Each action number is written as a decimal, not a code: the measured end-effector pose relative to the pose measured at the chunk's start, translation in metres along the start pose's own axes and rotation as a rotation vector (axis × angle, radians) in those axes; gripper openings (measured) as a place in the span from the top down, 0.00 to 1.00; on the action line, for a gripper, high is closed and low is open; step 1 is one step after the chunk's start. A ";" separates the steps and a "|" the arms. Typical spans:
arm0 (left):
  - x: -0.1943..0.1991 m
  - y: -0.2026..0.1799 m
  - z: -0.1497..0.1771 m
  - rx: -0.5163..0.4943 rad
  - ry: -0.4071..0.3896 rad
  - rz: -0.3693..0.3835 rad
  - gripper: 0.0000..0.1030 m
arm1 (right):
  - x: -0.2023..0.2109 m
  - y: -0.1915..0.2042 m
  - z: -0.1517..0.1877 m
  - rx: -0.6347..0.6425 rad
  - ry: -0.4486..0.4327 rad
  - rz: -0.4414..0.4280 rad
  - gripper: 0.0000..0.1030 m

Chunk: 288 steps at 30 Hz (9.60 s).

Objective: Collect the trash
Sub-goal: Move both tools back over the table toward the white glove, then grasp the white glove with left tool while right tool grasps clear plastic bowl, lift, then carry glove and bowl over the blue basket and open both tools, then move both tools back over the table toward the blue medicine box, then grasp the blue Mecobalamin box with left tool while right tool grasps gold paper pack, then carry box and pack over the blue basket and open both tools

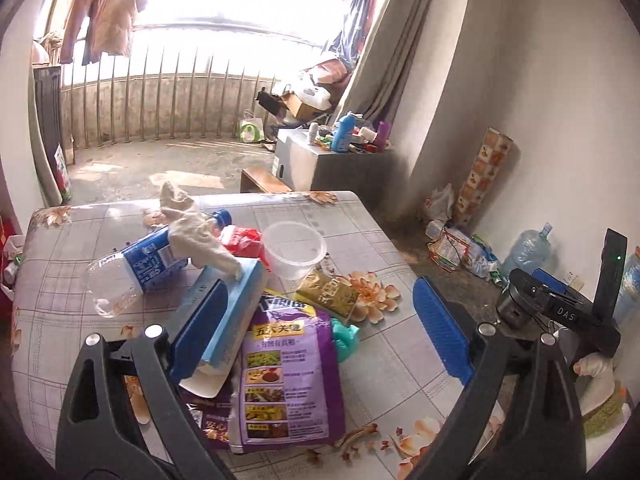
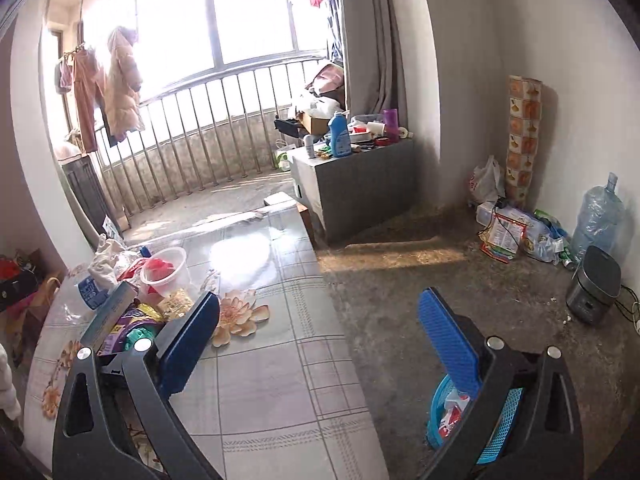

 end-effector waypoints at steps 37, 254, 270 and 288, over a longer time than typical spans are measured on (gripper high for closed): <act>-0.179 0.096 -0.025 0.330 0.245 -0.064 0.82 | -0.262 0.075 0.000 -0.186 0.501 -0.272 0.50; -0.020 -0.247 0.011 -0.384 0.265 0.542 0.27 | 0.126 -0.162 0.084 -0.645 -0.086 -0.015 0.44; -0.111 -0.505 0.160 -0.680 0.581 0.602 0.27 | 0.117 -0.345 0.188 -0.977 -0.049 0.227 0.44; -0.171 -0.507 0.164 -0.613 0.519 0.527 0.16 | 0.063 -0.394 0.249 -1.031 -0.016 0.353 0.25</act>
Point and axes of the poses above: each gripper's, at about its wrist camera, not at the fingertips, and x roughly against the way its jaws point, y to its left, z to its underside, the point moved 8 cm from there along -x, roughly the way its jaws point, and after that the axes turned 15 degrees about -z, right-handed, at the moved point
